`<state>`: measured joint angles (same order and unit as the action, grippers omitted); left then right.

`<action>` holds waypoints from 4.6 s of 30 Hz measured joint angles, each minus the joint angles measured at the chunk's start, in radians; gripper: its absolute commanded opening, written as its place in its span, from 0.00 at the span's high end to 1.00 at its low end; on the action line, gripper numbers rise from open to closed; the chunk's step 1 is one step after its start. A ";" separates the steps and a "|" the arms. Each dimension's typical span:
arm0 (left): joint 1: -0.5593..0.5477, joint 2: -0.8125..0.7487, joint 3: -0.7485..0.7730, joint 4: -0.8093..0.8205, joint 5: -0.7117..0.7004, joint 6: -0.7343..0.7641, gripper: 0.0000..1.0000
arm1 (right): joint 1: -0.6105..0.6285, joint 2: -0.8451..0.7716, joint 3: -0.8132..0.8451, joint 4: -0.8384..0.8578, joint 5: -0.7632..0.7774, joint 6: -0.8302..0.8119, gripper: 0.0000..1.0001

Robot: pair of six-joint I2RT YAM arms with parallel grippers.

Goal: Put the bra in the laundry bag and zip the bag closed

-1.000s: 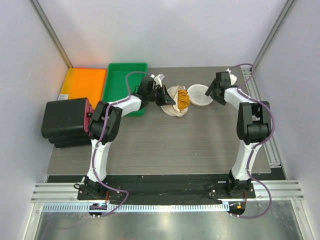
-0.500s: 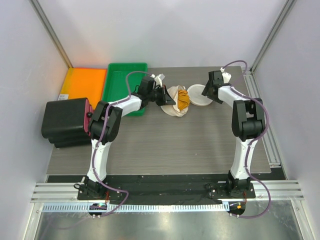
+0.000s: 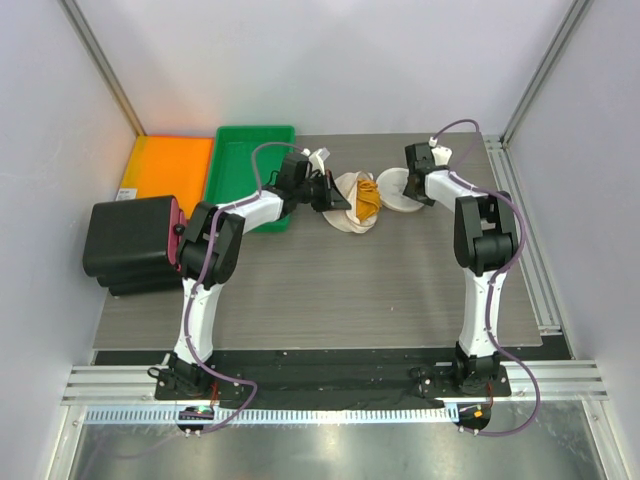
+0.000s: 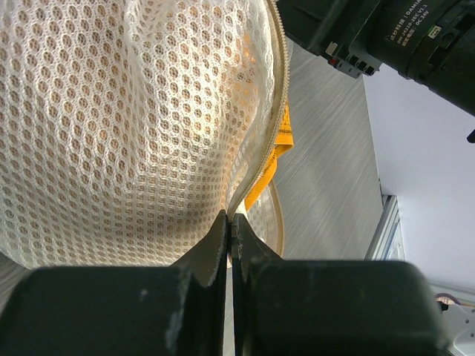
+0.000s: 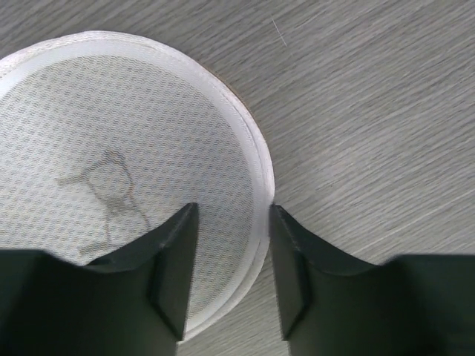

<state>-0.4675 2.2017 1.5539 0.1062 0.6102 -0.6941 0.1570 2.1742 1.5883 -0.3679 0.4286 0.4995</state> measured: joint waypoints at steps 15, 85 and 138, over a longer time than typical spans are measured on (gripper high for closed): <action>-0.002 -0.002 0.000 0.000 -0.005 0.006 1.00 | 0.000 0.016 0.042 -0.023 0.010 -0.031 0.99; 0.058 -0.041 0.164 -0.283 -0.216 0.145 1.00 | -0.130 -0.362 -0.449 0.413 -0.850 0.051 0.14; -0.161 -0.505 -0.412 0.267 -0.404 0.431 0.62 | 0.152 -0.495 -0.814 1.011 -0.496 0.677 0.89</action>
<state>-0.6285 1.6966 1.1419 0.3733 0.2066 -0.2634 0.3088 1.6794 0.7738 0.6430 -0.0669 1.1767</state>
